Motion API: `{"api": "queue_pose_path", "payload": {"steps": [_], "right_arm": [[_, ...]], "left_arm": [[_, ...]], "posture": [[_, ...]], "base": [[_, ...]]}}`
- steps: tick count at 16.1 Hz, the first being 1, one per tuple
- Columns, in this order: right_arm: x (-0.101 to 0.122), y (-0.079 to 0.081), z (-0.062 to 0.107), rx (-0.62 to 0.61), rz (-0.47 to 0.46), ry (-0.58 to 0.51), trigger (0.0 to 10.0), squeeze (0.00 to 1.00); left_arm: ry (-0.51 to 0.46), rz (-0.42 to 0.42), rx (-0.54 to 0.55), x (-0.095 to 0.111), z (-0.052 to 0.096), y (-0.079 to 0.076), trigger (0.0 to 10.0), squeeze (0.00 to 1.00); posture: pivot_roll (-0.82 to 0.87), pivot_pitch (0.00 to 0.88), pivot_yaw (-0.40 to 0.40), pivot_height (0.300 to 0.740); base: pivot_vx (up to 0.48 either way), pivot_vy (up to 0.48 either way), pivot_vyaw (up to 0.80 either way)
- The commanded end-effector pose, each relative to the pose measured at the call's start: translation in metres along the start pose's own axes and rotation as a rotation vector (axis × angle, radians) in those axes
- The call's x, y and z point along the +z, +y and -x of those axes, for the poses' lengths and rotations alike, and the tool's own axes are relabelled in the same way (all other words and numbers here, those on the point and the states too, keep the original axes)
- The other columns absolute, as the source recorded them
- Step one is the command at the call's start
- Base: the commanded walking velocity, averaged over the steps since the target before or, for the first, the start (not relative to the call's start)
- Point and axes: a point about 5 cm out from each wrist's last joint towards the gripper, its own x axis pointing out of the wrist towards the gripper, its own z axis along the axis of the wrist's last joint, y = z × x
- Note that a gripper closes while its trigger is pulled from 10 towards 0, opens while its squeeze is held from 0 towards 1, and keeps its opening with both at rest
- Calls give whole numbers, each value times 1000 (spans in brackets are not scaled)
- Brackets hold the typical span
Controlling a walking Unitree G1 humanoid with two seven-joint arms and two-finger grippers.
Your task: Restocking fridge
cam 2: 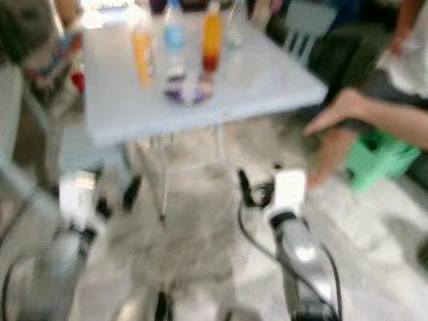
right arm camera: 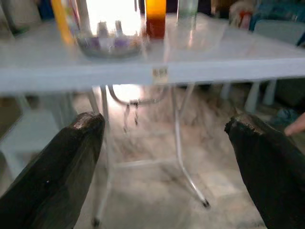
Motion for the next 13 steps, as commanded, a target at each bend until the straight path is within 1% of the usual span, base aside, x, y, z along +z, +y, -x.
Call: {"api": "queue_pose_path", "payload": {"steps": [1,4,7,9,10,13], "right_arm": [[6,1,-3,11,-3,-18,10000,0],[6,1,-2,17,-5,-18,10000,0],[6,-2,-5,22,-5,-17,10000,0],[8,-2,-6,27,1,-24,10000,0],[9,-1,-6,39,20,-30,10000,0],[10,1,-7,38,11,-39,10000,0]], "left_arm": [[-41,-13,-3,11,-5,2,10000,0],[-35,-11,-7,10,-3,1,10000,0],[-41,-7,-6,10,-5,0,10000,0],[-39,-13,-9,9,-4,1,10000,0],[-37,-14,-8,9,-4,2,10000,0],[-40,-10,-12,9,-7,-1,10000,0]], "posture": [[44,66,-44,740],[47,56,-48,740],[51,45,-56,740],[52,41,-57,740],[51,38,-55,740],[47,32,-49,740]], "base": [[322,0,0],[324,0,0],[402,0,0],[382,0,0],[390,0,0],[386,0,0]]}}
